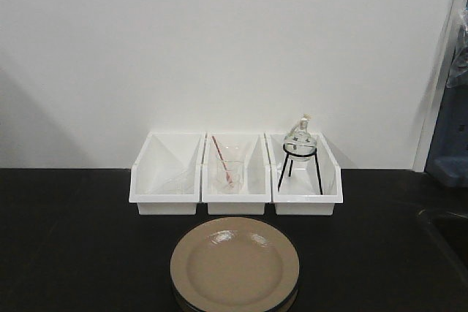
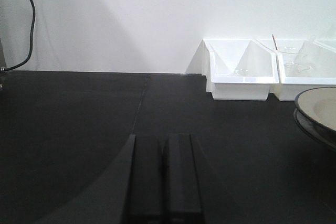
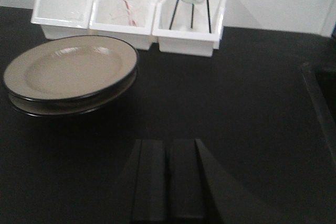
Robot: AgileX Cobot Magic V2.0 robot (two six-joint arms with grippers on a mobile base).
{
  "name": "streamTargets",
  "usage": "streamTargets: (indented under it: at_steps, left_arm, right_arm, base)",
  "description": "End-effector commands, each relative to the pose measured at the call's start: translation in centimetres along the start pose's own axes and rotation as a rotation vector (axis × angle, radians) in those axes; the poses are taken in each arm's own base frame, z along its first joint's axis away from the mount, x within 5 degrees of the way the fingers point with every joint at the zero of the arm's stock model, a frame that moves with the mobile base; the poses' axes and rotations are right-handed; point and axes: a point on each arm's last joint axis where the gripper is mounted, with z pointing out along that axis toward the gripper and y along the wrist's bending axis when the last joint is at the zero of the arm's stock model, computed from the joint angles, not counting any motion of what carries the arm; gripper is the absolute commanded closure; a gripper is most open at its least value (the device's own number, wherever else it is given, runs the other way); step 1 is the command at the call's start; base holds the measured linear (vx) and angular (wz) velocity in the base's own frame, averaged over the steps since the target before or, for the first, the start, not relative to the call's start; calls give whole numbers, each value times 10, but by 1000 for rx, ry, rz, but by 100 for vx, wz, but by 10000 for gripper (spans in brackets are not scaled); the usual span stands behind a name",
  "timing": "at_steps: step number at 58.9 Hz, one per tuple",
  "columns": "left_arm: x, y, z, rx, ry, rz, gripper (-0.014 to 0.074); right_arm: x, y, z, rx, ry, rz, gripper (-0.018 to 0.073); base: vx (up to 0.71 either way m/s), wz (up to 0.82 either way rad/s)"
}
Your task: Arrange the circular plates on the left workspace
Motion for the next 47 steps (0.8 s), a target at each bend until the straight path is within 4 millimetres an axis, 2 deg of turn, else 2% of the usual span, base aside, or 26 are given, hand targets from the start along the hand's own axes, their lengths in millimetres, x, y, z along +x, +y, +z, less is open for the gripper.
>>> streamTargets:
  at_steps: [1,9,15,35,47]
  left_arm:
    - [-5,0,-1,5,-93,-12,596]
    - [-5,0,-1,5,-93,-12,596]
    - [-5,0,-1,5,-93,-12,596]
    - [-5,0,-1,5,-93,-12,596]
    - [-5,0,-1,5,-93,-12,596]
  right_arm:
    - [3,-5,-1,48,-122,48,564]
    - [30,-6,-2,57,-255,62,564]
    - [44,-6,-3,61,-329,60,564]
    - [47,-14,-10,197,-345,116,564]
    - [47,-14,-10,204,-345,122,564]
  base:
    - [0,0]
    - [0,0]
    - [0,0]
    - [0,0]
    - [0,0]
